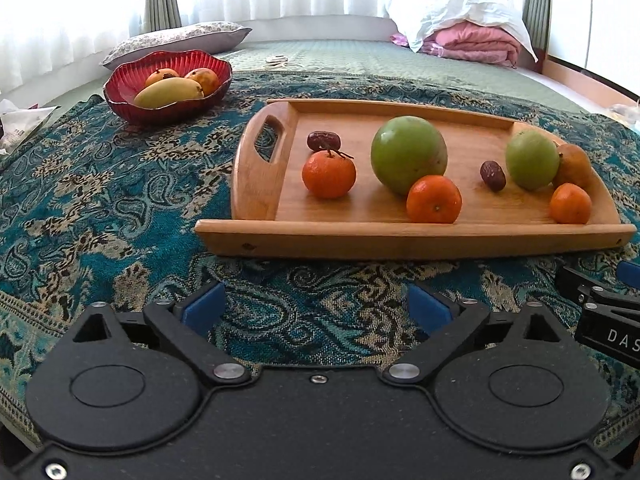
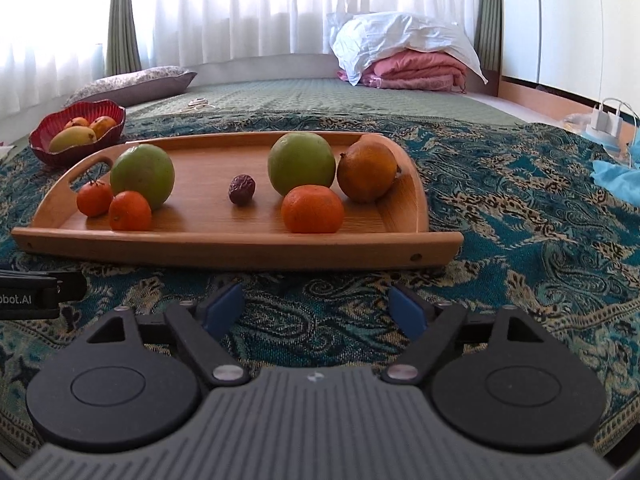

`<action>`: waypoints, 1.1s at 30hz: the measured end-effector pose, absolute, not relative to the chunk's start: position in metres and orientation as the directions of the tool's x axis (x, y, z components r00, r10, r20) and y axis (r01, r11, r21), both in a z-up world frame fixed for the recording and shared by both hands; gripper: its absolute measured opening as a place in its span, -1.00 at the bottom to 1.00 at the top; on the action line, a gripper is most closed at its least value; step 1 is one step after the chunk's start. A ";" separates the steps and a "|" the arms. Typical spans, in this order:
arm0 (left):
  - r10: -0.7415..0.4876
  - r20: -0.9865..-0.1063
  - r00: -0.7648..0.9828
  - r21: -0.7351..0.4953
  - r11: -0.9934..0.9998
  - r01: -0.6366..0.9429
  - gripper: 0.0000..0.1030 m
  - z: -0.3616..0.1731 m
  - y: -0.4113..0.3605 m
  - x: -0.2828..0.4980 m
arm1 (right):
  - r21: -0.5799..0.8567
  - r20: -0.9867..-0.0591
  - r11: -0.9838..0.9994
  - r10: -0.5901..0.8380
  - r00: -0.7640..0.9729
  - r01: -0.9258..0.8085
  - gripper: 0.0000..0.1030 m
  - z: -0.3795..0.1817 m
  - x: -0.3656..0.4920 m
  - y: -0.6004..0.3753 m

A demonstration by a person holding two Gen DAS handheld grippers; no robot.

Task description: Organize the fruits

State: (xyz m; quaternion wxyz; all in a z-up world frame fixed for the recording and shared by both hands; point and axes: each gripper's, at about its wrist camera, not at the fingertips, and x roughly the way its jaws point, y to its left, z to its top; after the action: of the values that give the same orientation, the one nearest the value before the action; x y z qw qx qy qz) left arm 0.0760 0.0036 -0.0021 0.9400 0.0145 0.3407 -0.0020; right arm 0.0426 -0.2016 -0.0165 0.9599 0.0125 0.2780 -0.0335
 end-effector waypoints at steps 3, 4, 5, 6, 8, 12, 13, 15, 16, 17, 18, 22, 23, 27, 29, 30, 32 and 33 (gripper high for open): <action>0.009 -0.641 0.767 0.035 0.999 0.018 0.97 -0.005 0.001 0.077 | -0.008 -0.540 0.998 -0.055 0.840 0.060 0.78 -0.018 0.044 -0.200; 0.010 -0.640 0.769 0.038 0.999 0.019 0.98 -0.006 0.001 0.077 | -0.006 -0.541 0.998 -0.055 0.839 0.061 0.80 -0.018 0.044 -0.200; 0.010 -0.639 0.769 0.041 0.999 0.020 0.99 -0.006 0.000 0.077 | -0.002 -0.543 0.998 -0.054 0.838 0.063 0.82 -0.019 0.045 -0.201; 0.012 -0.638 0.770 0.042 0.999 0.020 0.99 -0.007 0.000 0.076 | 0.003 -0.545 0.998 -0.054 0.837 0.066 0.83 -0.019 0.045 -0.201; 0.012 -0.638 0.770 0.041 0.999 0.019 1.00 -0.007 -0.001 0.077 | 0.005 -0.546 0.998 -0.053 0.836 0.067 0.85 -0.020 0.046 -0.202; 0.013 -0.635 0.773 0.043 0.999 0.018 1.00 -0.009 -0.001 0.077 | -0.018 -0.547 0.998 -0.061 0.835 0.062 0.88 -0.022 0.047 -0.199; 0.014 -0.634 0.773 0.043 0.999 0.017 1.00 -0.009 0.000 0.077 | -0.022 -0.548 0.998 -0.063 0.834 0.061 0.89 -0.022 0.048 -0.199; 0.017 -0.632 0.774 0.043 0.999 0.014 1.00 -0.010 0.000 0.077 | -0.024 -0.551 0.998 -0.062 0.832 0.059 0.91 -0.023 0.049 -0.198; 0.018 -0.631 0.775 0.045 0.999 0.013 1.00 -0.010 -0.001 0.077 | -0.026 -0.552 0.998 -0.061 0.831 0.056 0.92 -0.023 0.050 -0.198; 0.020 -0.631 0.775 0.046 0.999 0.012 1.00 -0.010 -0.001 0.077 | -0.030 -0.554 0.998 -0.060 0.830 0.052 0.93 -0.023 0.050 -0.198; 0.020 -0.630 0.776 0.045 0.999 0.011 1.00 -0.011 -0.001 0.077 | -0.032 -0.555 0.998 -0.059 0.830 0.050 0.93 -0.024 0.050 -0.198; 0.015 -0.632 0.775 0.036 0.999 0.010 1.00 -0.012 0.001 0.079 | -0.043 -0.559 0.998 -0.060 0.827 0.043 0.95 -0.024 0.052 -0.197; 0.015 -0.633 0.774 0.035 0.999 0.009 1.00 -0.012 0.001 0.079 | -0.044 -0.559 0.998 -0.060 0.827 0.042 0.96 -0.024 0.052 -0.196; 0.016 -0.632 0.775 0.037 0.999 0.009 1.00 -0.012 0.002 0.080 | -0.044 -0.558 0.998 -0.058 0.828 0.040 0.96 -0.025 0.052 -0.197; 0.016 -0.633 0.774 0.036 0.999 0.009 1.00 -0.012 0.002 0.080 | -0.046 -0.557 0.998 -0.058 0.829 0.040 0.96 -0.025 0.052 -0.197; 0.015 -0.634 0.773 0.035 0.999 0.009 1.00 -0.012 0.002 0.080 | -0.046 -0.557 0.998 -0.059 0.829 0.040 0.96 -0.025 0.052 -0.197; 0.014 -0.635 0.772 0.033 0.999 0.009 1.00 -0.012 0.003 0.081 | -0.046 -0.557 0.998 -0.059 0.828 0.039 0.96 -0.025 0.052 -0.197; 0.014 -0.634 0.773 0.034 0.999 0.010 1.00 -0.012 0.003 0.081 | -0.046 -0.556 0.998 -0.059 0.829 0.040 0.96 -0.025 0.052 -0.197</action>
State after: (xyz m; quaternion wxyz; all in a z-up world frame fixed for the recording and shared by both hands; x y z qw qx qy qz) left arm 0.0807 0.0026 -0.0121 0.9414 0.0175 0.3368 0.0010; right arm 0.0516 -0.1967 -0.0253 0.9561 -0.0164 0.2914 -0.0257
